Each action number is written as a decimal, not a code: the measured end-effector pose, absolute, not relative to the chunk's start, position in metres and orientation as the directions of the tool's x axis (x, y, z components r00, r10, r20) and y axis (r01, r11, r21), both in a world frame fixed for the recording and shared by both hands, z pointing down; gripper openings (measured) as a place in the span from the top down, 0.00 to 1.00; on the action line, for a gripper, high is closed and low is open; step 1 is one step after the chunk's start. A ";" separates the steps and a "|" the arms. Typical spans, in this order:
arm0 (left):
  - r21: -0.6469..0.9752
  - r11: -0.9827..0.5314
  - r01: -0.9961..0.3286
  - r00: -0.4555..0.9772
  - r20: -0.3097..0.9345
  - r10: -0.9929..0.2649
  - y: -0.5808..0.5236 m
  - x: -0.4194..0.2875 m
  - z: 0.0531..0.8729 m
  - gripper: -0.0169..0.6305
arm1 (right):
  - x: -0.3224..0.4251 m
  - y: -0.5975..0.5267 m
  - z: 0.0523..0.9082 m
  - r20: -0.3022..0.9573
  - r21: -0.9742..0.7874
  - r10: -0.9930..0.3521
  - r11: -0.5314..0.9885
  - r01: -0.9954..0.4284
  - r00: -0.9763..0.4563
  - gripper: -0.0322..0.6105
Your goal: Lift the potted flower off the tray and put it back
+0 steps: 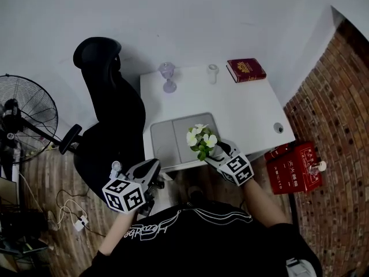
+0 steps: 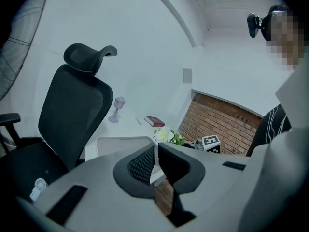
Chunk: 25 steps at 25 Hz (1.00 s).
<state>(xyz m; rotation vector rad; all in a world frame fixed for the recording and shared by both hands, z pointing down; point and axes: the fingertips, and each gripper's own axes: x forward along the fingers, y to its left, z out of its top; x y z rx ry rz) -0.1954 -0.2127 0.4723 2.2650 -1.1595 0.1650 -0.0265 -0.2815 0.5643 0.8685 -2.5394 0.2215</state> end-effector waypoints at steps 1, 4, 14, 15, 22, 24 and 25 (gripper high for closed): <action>0.442 -0.454 -0.774 0.616 0.357 -0.702 -0.208 -0.195 0.472 0.90 | -0.027 -0.275 0.558 0.446 -0.008 -0.548 0.788 -0.615 -0.708 0.46; 0.442 -0.464 -0.768 0.624 0.350 -0.699 -0.192 -0.192 0.470 0.90 | -0.029 -0.254 0.539 0.398 -0.016 -0.561 0.787 -0.617 -0.726 0.46; 0.439 -0.505 -0.743 0.654 0.314 -0.688 -0.131 -0.174 0.464 0.90 | -0.019 -0.172 0.490 0.252 -0.036 -0.591 0.786 -0.618 -0.766 0.47; 0.436 -0.510 -0.741 0.656 0.310 -0.688 -0.121 -0.170 0.464 0.90 | -0.016 -0.159 0.489 0.238 -0.034 -0.592 0.787 -0.616 -0.770 0.47; 0.465 -0.518 -0.718 0.680 0.310 -0.665 -0.122 -0.166 0.467 0.90 | -0.015 -0.140 0.478 0.219 -0.063 -0.604 0.775 -0.629 -0.766 0.47; 0.468 -0.520 -0.714 0.684 0.312 -0.659 -0.120 -0.165 0.467 0.90 | -0.014 -0.136 0.478 0.221 -0.064 -0.607 0.772 -0.632 -0.764 0.47; 0.469 -0.521 -0.713 0.686 0.313 -0.656 -0.120 -0.164 0.467 0.90 | -0.014 -0.134 0.478 0.221 -0.065 -0.608 0.771 -0.634 -0.762 0.47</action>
